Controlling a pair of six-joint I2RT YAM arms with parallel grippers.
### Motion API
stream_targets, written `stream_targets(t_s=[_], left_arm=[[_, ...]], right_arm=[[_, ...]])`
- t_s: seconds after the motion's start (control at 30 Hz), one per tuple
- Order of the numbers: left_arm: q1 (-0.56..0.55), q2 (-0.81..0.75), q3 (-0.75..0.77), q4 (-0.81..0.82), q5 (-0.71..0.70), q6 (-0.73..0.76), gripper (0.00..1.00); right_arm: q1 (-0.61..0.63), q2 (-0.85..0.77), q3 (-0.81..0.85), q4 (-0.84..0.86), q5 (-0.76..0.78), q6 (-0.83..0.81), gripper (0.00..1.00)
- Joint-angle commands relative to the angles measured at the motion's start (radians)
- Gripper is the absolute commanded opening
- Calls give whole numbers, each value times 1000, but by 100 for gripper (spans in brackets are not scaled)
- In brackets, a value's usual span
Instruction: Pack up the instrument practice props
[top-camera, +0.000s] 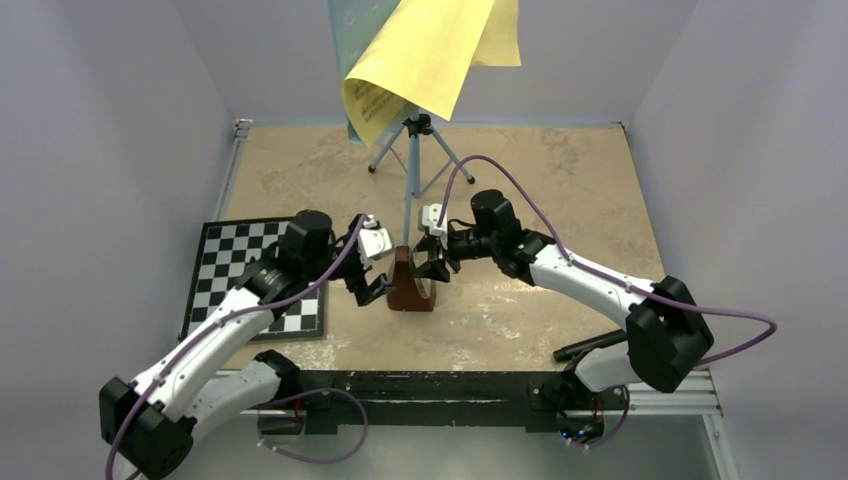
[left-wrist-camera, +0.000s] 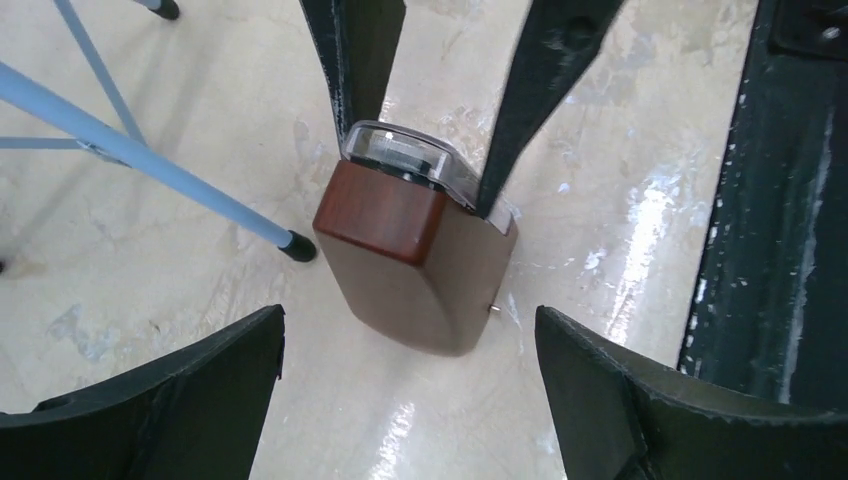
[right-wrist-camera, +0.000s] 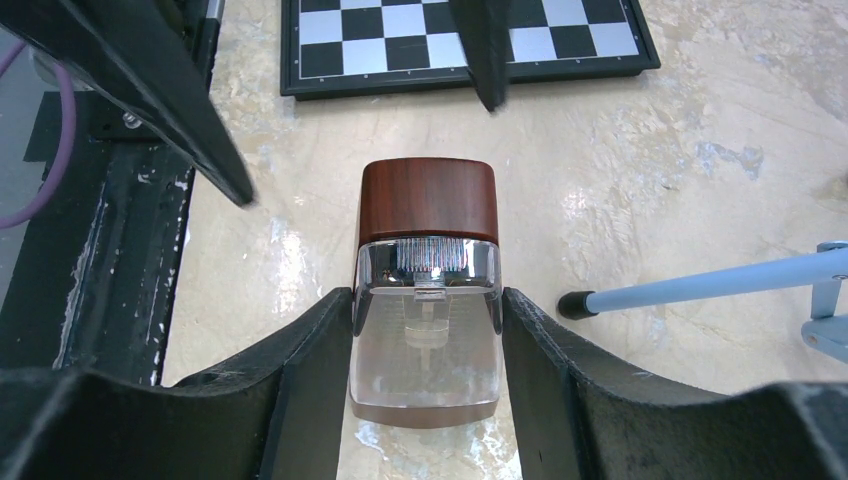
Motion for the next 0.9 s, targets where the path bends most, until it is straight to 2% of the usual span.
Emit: stream_targets(t_s=[0.0,0.2,0.4,0.63,0.87], left_arm=[[0,-96,44,-168,-3,-122,99],[1,33,203,-223,-104,-525,99],[0,115,306,-187,-123,-713,99],[0,196,359,-191,-99,-768,98],[-11,254,388,-223,-214,-798,94]], right_arm=[[5,43,-20,-91,85,-21,0],[4,51,-25,-54,114,-15,0],[4,70,-12,-21,138,-7,0],[5,87,-8,-1,158,8,0],[5,88,-8,7,158,24,0]])
